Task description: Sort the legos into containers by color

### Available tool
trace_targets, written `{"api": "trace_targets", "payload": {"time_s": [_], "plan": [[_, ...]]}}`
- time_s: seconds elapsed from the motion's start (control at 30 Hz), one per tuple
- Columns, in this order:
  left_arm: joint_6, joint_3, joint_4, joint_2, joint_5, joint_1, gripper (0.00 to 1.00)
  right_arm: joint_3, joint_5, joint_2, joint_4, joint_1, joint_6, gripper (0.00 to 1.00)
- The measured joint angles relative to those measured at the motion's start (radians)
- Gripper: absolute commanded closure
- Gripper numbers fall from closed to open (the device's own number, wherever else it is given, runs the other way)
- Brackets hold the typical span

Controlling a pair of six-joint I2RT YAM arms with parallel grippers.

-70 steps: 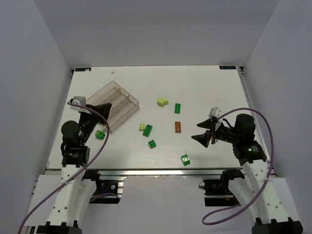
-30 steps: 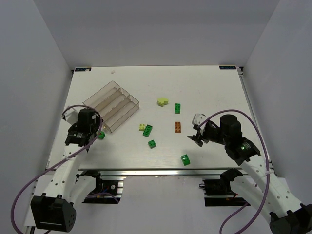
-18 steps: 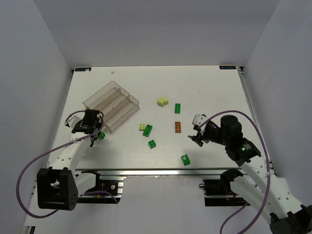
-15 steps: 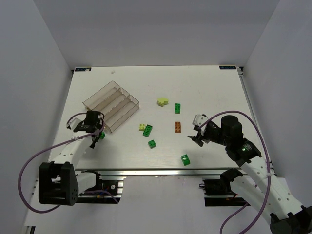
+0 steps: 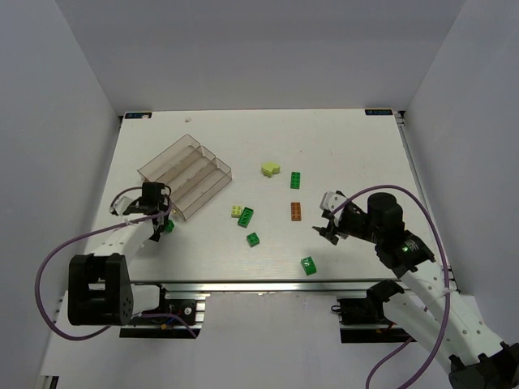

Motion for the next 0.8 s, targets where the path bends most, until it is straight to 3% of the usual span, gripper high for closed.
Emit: {"api": "trace_targets", "payload": {"time_s": [0.8], "plan": [[0.019, -0.045, 0.129, 0.036, 0.069, 0.069, 0.35, -0.010, -0.008, 0.000, -0.001, 0.000, -0.007, 0.26]]}}
